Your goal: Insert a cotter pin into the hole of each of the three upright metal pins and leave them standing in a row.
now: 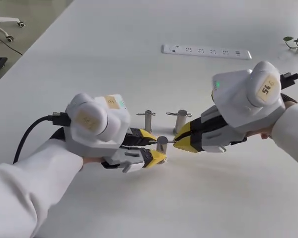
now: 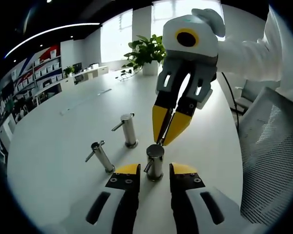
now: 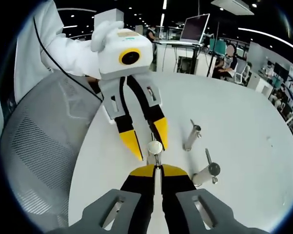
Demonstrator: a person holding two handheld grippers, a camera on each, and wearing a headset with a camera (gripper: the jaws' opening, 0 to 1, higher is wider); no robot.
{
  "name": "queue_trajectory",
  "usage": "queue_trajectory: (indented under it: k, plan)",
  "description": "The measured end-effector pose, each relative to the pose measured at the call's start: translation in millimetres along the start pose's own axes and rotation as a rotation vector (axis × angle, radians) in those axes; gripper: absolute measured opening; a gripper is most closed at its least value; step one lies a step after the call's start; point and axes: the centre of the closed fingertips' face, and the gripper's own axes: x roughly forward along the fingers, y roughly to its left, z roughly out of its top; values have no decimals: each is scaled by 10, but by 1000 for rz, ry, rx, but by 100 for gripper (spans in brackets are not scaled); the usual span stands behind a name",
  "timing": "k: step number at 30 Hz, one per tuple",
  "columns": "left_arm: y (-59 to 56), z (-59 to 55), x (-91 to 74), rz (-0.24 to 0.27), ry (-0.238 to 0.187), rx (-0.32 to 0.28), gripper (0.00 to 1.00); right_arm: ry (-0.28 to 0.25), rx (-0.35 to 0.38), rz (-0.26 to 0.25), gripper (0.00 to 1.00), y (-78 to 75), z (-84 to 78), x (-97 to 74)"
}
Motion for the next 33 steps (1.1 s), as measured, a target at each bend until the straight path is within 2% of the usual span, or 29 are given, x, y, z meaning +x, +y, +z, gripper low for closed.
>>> queue_trajectory:
  k: [7,13,14,17,22,25,33]
  plan:
    - [9,-43,-65,5,17,-4,35,8,-3,1,0,13,60,62]
    - [-27,-59,-85,-8,17,-9,45,11,-10,8,0,35,89,83]
    - [-35,-58,-88,-11,17,-13,48,9,-4,12,5,49,91,90]
    - [-71,-44,-110,-23,8,-22,60,3,-1,8,22,52,88,112]
    - [-186,-3,-163,-77,-25,-69,87,-47,60,10,20,70,115,188]
    - [-233,-9,-207,-94,-33,-85,97,-60,76,4,21,68,118,235]
    - [-250,-73,-331,-86,-32,-120,99,-89,116,-11,16,16,130,316]
